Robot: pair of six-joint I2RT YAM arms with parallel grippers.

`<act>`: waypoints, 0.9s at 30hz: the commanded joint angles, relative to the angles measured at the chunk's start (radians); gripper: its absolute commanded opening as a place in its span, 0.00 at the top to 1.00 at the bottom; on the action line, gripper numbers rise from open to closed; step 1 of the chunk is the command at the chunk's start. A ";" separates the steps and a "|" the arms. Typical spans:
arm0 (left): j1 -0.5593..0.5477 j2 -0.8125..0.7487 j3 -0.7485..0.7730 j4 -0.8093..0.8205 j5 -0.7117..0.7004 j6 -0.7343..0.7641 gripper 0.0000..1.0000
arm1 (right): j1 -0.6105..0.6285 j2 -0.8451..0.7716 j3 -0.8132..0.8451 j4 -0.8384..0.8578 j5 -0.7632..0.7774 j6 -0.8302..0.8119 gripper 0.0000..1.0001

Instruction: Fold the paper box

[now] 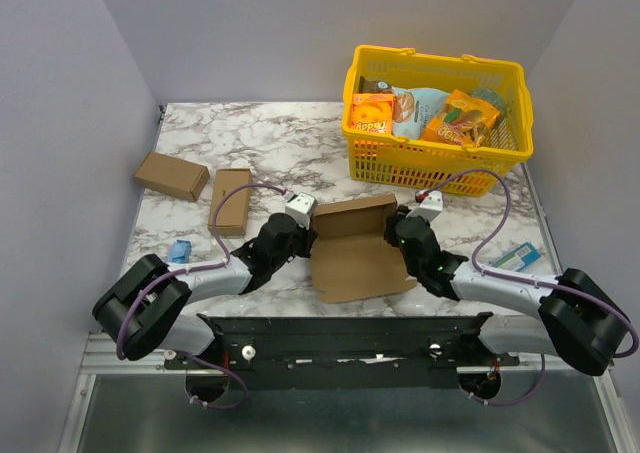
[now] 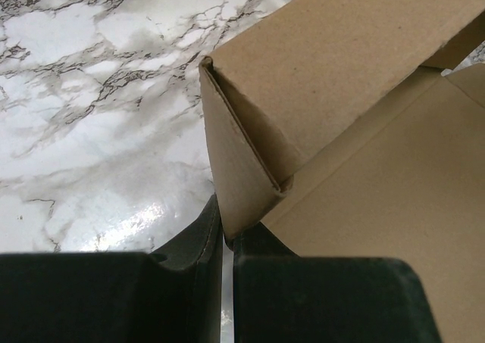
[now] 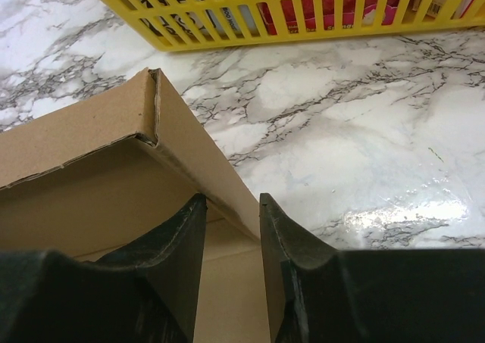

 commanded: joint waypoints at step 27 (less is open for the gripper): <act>-0.019 -0.029 0.010 0.056 0.058 0.007 1.00 | -0.016 -0.032 -0.102 0.278 -0.033 -0.194 0.62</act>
